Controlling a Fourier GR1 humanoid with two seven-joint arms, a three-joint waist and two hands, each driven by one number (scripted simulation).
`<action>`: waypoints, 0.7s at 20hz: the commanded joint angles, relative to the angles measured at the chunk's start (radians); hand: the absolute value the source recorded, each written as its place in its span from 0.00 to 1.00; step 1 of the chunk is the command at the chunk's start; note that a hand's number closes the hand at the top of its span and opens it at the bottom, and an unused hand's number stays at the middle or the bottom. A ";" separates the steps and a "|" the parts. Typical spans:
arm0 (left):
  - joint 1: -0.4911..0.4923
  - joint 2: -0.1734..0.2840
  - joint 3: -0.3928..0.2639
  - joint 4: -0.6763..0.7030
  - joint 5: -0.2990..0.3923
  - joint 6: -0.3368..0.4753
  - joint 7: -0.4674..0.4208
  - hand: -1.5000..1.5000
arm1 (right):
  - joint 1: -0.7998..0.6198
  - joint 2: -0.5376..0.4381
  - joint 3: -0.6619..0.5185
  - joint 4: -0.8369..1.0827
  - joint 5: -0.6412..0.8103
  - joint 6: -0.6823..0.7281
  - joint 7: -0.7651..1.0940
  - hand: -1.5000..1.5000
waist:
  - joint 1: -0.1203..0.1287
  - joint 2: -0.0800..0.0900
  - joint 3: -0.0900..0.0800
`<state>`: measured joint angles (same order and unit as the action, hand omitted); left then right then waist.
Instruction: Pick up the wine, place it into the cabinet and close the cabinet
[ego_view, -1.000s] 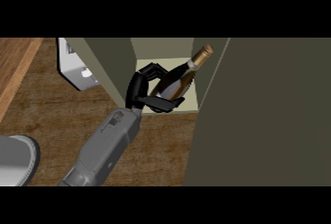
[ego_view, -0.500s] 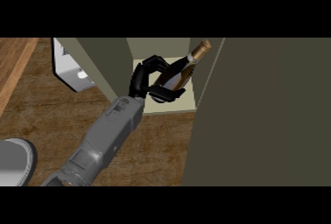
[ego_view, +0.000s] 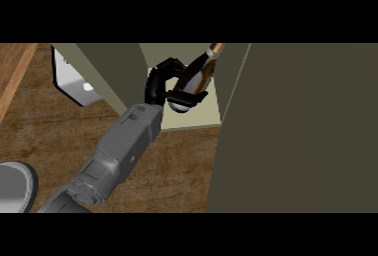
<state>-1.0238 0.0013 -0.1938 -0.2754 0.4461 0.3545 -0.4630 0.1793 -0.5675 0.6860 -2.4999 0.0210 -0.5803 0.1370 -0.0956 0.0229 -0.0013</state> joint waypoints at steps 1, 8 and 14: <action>-0.024 -0.001 0.028 0.067 0.006 0.006 -0.032 1.00 | 0.068 -0.035 -0.004 -0.152 -0.044 0.012 0.037 0.00 | 0.000 0.000 0.000; -0.077 0.048 0.041 0.128 -0.013 0.026 -0.070 1.00 | 0.060 -0.028 0.010 -0.134 -0.055 0.035 -0.005 0.00 | -0.015 0.012 -0.001; -0.100 0.063 0.033 0.174 -0.039 0.096 -0.105 0.00 | 0.084 -0.025 0.036 -0.109 -0.054 0.048 -0.052 0.00 | -0.031 0.017 0.000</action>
<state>-1.1063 0.0487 -0.1583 -0.1281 0.4212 0.4216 -0.5478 0.2339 -0.5786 0.7069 -2.4949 0.0065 -0.5451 0.0520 -0.1237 0.0352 -0.0013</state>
